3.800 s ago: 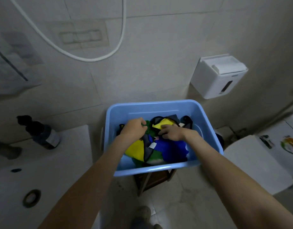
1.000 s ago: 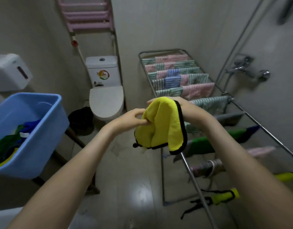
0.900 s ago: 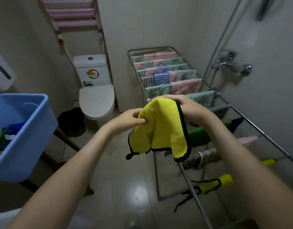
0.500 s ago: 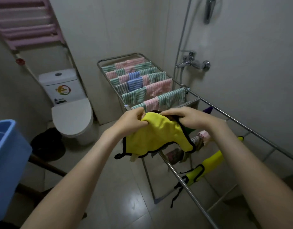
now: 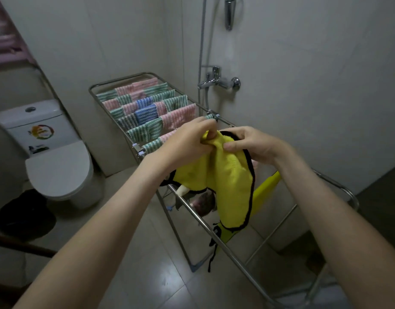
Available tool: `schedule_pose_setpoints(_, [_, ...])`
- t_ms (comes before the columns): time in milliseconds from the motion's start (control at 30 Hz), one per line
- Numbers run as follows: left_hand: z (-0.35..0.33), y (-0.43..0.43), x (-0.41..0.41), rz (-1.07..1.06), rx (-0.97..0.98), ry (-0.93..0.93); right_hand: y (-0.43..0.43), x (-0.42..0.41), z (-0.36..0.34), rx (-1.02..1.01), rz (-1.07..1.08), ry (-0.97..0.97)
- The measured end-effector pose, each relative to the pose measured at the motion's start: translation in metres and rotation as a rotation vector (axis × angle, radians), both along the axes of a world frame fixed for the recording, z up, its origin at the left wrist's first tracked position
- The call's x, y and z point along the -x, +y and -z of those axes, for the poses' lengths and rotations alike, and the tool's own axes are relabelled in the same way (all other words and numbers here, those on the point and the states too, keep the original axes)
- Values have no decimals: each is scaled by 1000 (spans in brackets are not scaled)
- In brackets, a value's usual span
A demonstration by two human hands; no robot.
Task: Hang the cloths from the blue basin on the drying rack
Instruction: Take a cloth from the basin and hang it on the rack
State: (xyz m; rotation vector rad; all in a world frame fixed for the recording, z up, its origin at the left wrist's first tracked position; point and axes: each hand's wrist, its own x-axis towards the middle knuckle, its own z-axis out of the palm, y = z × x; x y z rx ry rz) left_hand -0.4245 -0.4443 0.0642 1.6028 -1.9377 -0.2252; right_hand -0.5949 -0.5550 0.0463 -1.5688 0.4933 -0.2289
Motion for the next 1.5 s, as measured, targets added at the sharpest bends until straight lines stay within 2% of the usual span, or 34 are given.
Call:
schedule_pose_setpoints(100, [4,-14,27,-36,31,84,-11,30,-4,26,118,-116])
schedule_pose_setpoints(167, [11,-23,46,-95,-14,137,-23,51,-6,57,163,-160])
schedule_pose_setpoints(200, [15,-27,54,-118,-87,126,-29,61,-6,94,174,-165])
schedule_pose_setpoints(300, [28,-35,79,-208,-376,-62,-48,97,-12,115,227,-214])
schedule_pose_setpoints(367, [34,-34,90,-220,-493,-42,-60,118,-15,116,276,-264])
schedule_pose_setpoints(500, [35,-36,113,-181,-434,125,-85,159,-18,120,416,-272])
schedule_pose_setpoints(633, [22,-43,131,-84,-452,298,-104,177,-13,288,505,-132])
schedule_pose_setpoints(767, [23,-65,137,-13,-512,288,-113,180,0,377,597,-50])
schedule_pose_setpoints(967, [29,-92,136,71,-546,263,-127,185,16,356,756,-74])
schedule_pose_setpoints(1267, [43,-115,150,122,-669,403,-158,208,47,314,763,129])
schedule_pose_setpoints(1500, [32,-133,157,138,-638,536,-178,214,28,430,720,133])
